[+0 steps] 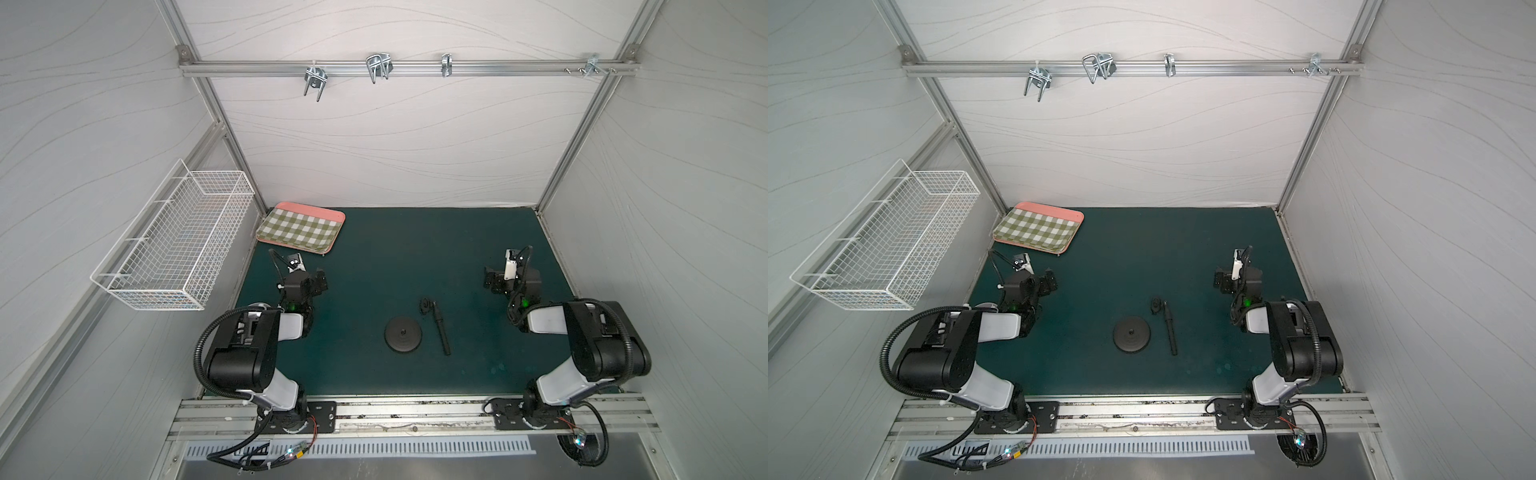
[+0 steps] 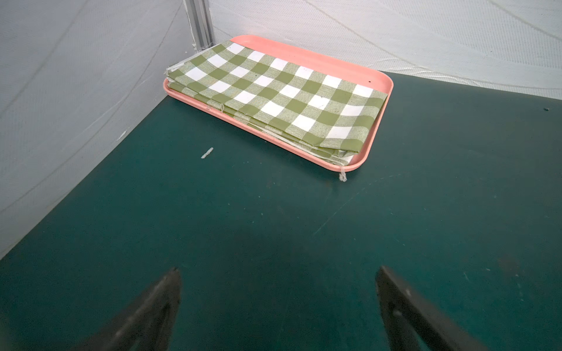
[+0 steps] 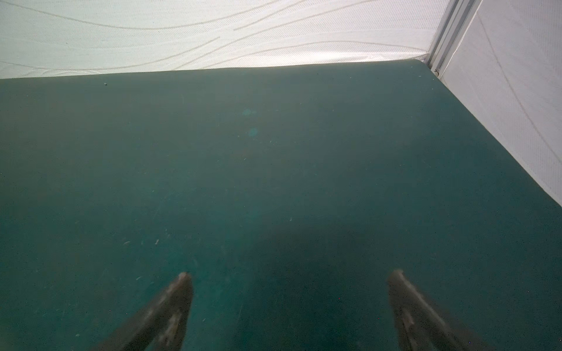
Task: Assemble a microphone stand
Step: Pick up the microphone stand pole from the center of the board.
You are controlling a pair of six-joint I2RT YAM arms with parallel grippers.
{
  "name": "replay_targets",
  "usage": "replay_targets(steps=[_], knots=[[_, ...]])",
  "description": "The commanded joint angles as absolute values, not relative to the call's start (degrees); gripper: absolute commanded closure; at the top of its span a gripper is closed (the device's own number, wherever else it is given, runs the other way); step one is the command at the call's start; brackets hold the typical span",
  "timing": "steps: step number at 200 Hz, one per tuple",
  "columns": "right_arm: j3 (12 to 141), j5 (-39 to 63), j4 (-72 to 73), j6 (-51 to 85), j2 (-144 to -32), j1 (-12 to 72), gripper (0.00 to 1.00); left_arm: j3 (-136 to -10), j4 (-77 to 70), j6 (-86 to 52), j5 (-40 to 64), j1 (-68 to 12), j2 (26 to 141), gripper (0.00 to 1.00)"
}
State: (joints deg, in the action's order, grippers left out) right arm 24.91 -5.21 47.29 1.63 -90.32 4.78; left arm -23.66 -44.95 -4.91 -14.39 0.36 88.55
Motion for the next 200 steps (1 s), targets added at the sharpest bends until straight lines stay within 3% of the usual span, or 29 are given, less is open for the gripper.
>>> replay_targets(steps=[1,19,46,94,148,200], knots=[[24.5,-4.6,47.7,1.1,-90.2,4.5,0.01,-24.2,-48.0,-4.0,-16.3,0.3,87.3,0.0],[26.0,-6.1,42.1,0.9,-85.8,5.2,0.01,-32.9,-22.7,-7.1,-16.7,0.3,78.3,0.0],[38.5,-5.6,12.0,4.2,-76.2,8.0,0.01,-41.0,0.1,-11.8,-7.8,-0.1,68.1,0.0],[51.8,4.1,-16.0,8.3,-72.8,18.1,0.01,-41.0,14.2,-17.9,-1.1,-10.2,58.1,0.0],[49.9,4.9,-24.5,15.9,-69.0,31.6,0.06,-36.1,16.3,-27.1,-1.1,-21.3,54.7,0.02],[45.5,6.0,-29.4,18.1,-69.1,33.0,0.23,-31.9,16.9,-32.1,0.1,-26.3,53.9,0.03]])
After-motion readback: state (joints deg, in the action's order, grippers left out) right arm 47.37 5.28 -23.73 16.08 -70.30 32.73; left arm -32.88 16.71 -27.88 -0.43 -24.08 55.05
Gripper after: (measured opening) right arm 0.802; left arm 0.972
